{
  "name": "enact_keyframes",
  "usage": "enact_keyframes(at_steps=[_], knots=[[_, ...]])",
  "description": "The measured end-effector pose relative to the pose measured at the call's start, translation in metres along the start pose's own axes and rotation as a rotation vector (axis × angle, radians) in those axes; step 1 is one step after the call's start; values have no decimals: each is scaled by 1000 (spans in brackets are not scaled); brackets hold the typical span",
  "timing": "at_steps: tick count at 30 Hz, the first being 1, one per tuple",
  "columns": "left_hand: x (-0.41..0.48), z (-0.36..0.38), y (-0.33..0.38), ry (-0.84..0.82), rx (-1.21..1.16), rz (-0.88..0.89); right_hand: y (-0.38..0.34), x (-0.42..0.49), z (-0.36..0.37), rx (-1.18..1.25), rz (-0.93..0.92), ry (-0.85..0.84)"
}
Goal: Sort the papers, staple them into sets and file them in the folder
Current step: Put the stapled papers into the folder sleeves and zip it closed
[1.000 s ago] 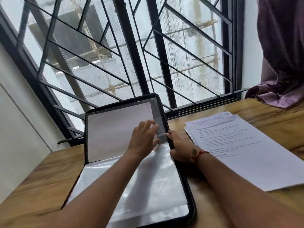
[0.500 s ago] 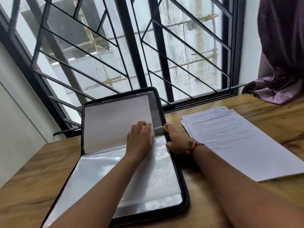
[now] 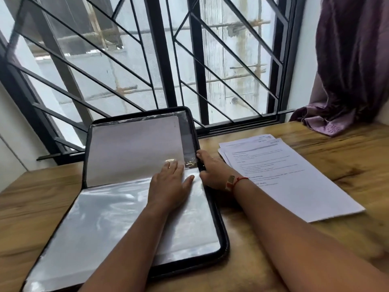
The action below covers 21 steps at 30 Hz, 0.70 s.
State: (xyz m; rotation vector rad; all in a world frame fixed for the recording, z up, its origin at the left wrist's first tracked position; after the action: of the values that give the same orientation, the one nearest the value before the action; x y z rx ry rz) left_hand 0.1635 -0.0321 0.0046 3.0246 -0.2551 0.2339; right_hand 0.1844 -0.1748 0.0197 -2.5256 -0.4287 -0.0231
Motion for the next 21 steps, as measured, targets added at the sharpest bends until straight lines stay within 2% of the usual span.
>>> enact_keyframes(at_steps=[1, 3, 5, 6, 8, 9, 11, 17, 21], knots=[[0, 2, -1, -7, -6, 0, -2, -3, -12, 51, -21, 77], [1, 3, -1, -15, -17, 7, 3, -10, -52, 97, -29, 345], [0, 5, -2, -25, -26, 4, 24, -16, -87, 20, 46, 513], [0, 7, -2, -37, -27, 4, 39, -13, -95, -74, 111, 468], [0, 9, -2, -58, -20, 3, 62, -4, -91, -246, 205, 193], [0, 10, -3, -64, -15, 2, 69, -2, -86, -266, 223, 63], [1, 10, -4, -71, -16, 2, 76, 1, -80, -238, 245, -96], [0, 10, -3, -84, -37, 2, 96, 14, -70, -214, 306, -318], [-1, 9, -2, -93, -44, 0, 97, 23, -76, -255, 293, -350]])
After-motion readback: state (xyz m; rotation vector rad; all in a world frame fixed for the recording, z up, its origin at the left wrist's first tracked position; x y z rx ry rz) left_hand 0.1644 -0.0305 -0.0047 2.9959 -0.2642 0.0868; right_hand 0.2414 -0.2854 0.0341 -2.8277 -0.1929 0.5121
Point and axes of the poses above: each hand's wrist, its own x-axis towards the middle knuckle, its own z-axis out of the palm, y = z × x, the point moved 7 cm from there along x, towards the middle knuckle, and after that the axes turned 5 degrees about -y, right-handed, at the moved point
